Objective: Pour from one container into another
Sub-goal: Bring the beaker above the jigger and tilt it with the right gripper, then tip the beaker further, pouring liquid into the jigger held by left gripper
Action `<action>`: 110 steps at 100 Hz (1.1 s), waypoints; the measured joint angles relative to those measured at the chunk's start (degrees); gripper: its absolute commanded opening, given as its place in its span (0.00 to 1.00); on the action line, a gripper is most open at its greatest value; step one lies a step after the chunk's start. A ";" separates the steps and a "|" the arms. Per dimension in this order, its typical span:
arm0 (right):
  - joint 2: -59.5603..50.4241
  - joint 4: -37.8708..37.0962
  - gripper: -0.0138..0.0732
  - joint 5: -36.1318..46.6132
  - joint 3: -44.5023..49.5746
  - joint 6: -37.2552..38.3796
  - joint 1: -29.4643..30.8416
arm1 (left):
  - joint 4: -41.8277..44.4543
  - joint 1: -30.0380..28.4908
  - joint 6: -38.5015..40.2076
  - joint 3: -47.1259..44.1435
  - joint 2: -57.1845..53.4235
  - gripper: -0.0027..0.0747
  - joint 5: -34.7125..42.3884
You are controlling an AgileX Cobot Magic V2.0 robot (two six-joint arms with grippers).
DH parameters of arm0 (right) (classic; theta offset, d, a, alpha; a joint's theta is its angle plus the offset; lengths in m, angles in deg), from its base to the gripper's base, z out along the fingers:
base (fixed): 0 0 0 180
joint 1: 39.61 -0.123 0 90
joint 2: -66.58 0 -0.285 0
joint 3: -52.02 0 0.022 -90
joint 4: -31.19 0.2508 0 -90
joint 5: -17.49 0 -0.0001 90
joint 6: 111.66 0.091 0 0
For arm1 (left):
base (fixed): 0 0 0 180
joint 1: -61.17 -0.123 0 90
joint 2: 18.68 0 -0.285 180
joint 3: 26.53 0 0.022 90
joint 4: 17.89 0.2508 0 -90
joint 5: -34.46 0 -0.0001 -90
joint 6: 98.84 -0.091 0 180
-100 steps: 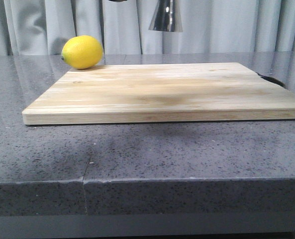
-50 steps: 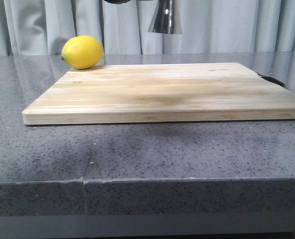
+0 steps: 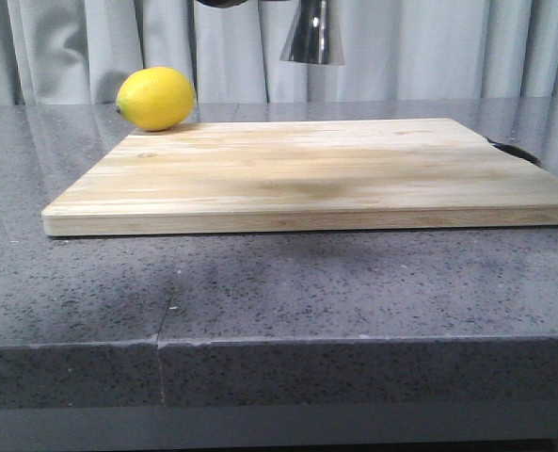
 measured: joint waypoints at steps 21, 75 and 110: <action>0.00 -0.09 0.45 0.00 0.00 -3.84 0.00 | 0.00 0.00 0.00 0.00 0.00 0.02 0.00; 0.00 -1.61 0.45 0.00 0.00 -7.34 0.00 | 0.00 0.00 0.00 0.00 0.00 0.02 0.00; 0.00 -2.16 0.45 0.00 0.00 -11.69 0.00 | 0.00 0.00 0.00 0.00 0.00 0.02 0.00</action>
